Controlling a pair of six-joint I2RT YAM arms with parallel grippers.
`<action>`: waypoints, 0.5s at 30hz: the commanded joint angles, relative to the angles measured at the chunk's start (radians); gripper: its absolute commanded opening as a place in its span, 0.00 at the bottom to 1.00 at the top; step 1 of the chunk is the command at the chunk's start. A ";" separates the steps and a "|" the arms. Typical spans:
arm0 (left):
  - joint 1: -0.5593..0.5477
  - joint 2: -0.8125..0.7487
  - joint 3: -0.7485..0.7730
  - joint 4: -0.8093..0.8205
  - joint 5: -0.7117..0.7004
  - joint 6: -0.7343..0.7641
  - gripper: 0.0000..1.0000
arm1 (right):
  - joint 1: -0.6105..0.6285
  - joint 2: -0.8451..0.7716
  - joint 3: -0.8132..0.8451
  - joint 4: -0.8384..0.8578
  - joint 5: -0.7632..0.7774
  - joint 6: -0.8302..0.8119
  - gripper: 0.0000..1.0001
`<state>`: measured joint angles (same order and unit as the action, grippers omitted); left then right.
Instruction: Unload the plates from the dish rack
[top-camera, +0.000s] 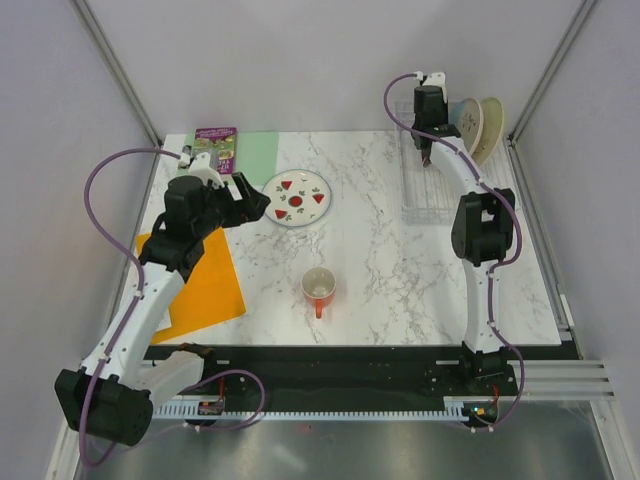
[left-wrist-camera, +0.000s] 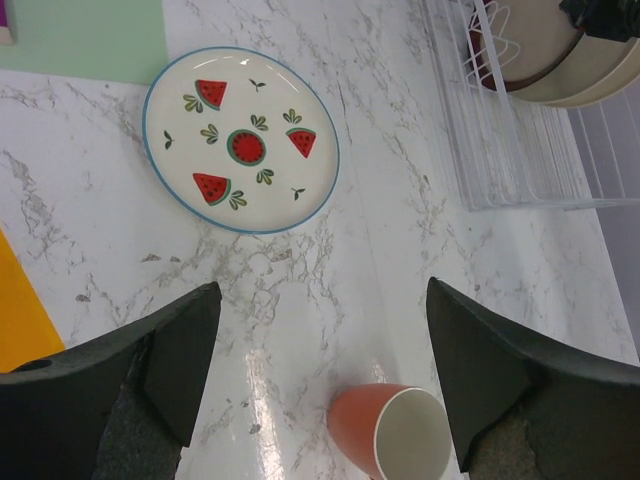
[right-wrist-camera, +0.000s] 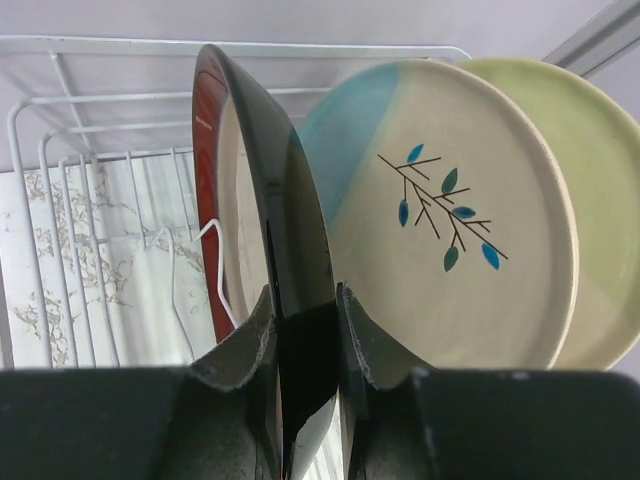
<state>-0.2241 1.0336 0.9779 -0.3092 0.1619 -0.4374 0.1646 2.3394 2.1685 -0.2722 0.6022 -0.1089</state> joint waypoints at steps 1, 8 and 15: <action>0.002 -0.032 -0.025 0.016 0.021 -0.017 0.89 | -0.011 -0.064 -0.056 0.140 0.119 -0.023 0.00; 0.002 -0.035 -0.065 0.021 -0.004 -0.017 0.99 | 0.027 -0.212 -0.157 0.301 0.315 -0.112 0.00; 0.003 -0.055 -0.096 0.028 0.017 -0.029 1.00 | 0.049 -0.353 -0.199 0.343 0.381 -0.187 0.00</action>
<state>-0.2241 1.0142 0.8925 -0.3080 0.1612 -0.4419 0.2321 2.1998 1.9583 -0.1013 0.7727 -0.2119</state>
